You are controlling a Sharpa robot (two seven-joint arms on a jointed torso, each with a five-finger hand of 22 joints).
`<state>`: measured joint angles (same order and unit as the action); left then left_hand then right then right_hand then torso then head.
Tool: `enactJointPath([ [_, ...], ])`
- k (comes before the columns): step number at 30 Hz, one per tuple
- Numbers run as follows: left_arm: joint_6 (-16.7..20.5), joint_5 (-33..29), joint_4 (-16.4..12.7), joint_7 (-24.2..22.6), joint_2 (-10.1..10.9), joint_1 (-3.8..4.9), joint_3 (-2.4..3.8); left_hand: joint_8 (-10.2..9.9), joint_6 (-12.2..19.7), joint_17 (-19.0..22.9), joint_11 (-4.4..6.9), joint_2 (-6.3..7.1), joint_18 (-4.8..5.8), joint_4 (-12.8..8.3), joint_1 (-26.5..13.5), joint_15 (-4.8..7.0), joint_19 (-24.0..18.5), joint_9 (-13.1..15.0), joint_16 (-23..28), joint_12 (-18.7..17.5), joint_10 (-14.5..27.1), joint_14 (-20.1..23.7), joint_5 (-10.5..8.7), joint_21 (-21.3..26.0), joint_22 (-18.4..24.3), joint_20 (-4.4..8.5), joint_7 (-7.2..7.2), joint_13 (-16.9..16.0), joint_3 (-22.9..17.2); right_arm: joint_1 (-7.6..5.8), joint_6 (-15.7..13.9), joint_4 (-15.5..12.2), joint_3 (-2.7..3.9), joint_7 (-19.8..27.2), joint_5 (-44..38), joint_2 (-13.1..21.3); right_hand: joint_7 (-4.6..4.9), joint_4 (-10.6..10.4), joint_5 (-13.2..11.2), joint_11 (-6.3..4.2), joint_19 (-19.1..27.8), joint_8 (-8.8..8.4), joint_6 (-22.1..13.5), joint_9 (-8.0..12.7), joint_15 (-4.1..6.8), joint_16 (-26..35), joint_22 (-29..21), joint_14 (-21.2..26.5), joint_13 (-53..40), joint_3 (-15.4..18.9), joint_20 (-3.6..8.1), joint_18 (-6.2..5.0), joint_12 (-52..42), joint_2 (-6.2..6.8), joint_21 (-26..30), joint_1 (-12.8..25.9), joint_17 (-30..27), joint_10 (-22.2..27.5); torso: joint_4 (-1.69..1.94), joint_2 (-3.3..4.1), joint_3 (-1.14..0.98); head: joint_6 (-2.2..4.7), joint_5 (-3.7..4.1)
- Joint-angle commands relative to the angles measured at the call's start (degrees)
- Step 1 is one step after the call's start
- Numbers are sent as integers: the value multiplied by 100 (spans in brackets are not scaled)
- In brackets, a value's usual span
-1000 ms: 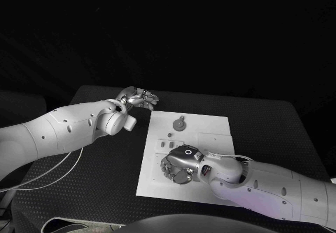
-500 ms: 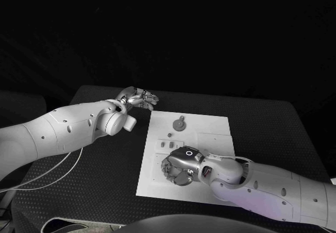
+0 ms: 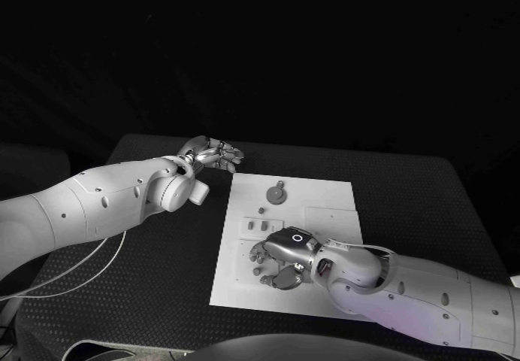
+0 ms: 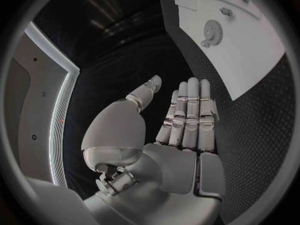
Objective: Assemble the parts on the task board
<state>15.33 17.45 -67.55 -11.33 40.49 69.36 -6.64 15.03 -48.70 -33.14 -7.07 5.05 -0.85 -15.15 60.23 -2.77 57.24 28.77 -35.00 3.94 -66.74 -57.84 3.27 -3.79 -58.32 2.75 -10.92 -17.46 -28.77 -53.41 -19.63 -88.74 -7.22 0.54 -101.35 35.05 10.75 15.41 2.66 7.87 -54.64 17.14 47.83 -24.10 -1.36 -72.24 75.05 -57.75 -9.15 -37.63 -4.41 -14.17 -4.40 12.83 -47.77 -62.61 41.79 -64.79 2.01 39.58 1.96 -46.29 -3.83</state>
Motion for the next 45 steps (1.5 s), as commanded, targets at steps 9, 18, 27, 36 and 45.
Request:
enactJointPath([
  [9, -90, -33, -21, -25, 21, 8, 3, 25, 54, -15, -4, 25, 33, 0, -37, -29, -29, -7, 31, -1, 41, -21, -24, -16, 11, -17, 2, 8, 37, -174, -450, -382, 236, 171, 829, 487, 5, 7, 20, -57, -5, 63, 47, -19, 35, -90, 105, -11, -74, 53, 25, -83, -79, -46, -70, -118, 19, -90, -5, -2, -1, 74, 84],
  [18, -80, -34, -27, -22, 52, 8, 2, 28, 53, -21, -3, 25, 33, 1, -38, -30, -30, -7, 36, 0, 39, -20, -24, -16, 12, -17, 2, 8, 38, -753, 268, -692, 344, -123, 2672, 1336, -172, 69, 44, -507, -193, 239, 183, -153, 472, -181, 78, -239, -1416, 332, 125, -83, -1216, -215, -203, -129, 2, -892, -19, -1, 1, 158, 194],
  [27, -94, -34, -16, -27, 29, 8, 1, 36, 43, -35, 1, 26, 33, 8, -48, -30, -29, -6, 46, 7, 27, -23, -24, -18, 15, -17, 5, 5, 44, -985, 1191, -525, 341, -1180, 3466, 1936, -387, -524, 19, -723, -500, 471, 497, -507, 668, -1314, 121, -477, -4809, 506, 294, -83, -4324, -216, -573, 585, 608, -42, -32, -11, -1, 214, 347],
  [36, -129, -34, 2, -11, 4, 8, -2, 42, 40, -48, 3, 28, 34, 20, -64, -31, -30, -6, 57, 9, 23, -24, -24, -19, 17, -18, 8, 5, 53, -983, 2349, -536, 219, -2260, 3865, 2227, -594, -1028, 21, -940, -924, 707, 849, -967, 870, -1738, 81, -1255, -5820, 332, 623, -83, -5703, -154, -872, 1058, 1509, -221, -39, -8, -4, 205, 404],
  [45, -151, -34, 1, 7, 10, 8, -5, 43, 41, -54, 4, 31, 34, 23, -70, -32, -33, -8, 64, 8, 24, -23, -24, -19, 19, -18, 8, 5, 56, -976, 2766, -792, 62, -2593, 3917, 2403, -673, -1483, 24, -1015, -962, 736, 1013, -1126, 940, -1778, 92, -1512, -6097, 402, 719, -83, -6061, -222, -915, 1820, 1891, -434, -29, -6, -1, 161, 472],
])
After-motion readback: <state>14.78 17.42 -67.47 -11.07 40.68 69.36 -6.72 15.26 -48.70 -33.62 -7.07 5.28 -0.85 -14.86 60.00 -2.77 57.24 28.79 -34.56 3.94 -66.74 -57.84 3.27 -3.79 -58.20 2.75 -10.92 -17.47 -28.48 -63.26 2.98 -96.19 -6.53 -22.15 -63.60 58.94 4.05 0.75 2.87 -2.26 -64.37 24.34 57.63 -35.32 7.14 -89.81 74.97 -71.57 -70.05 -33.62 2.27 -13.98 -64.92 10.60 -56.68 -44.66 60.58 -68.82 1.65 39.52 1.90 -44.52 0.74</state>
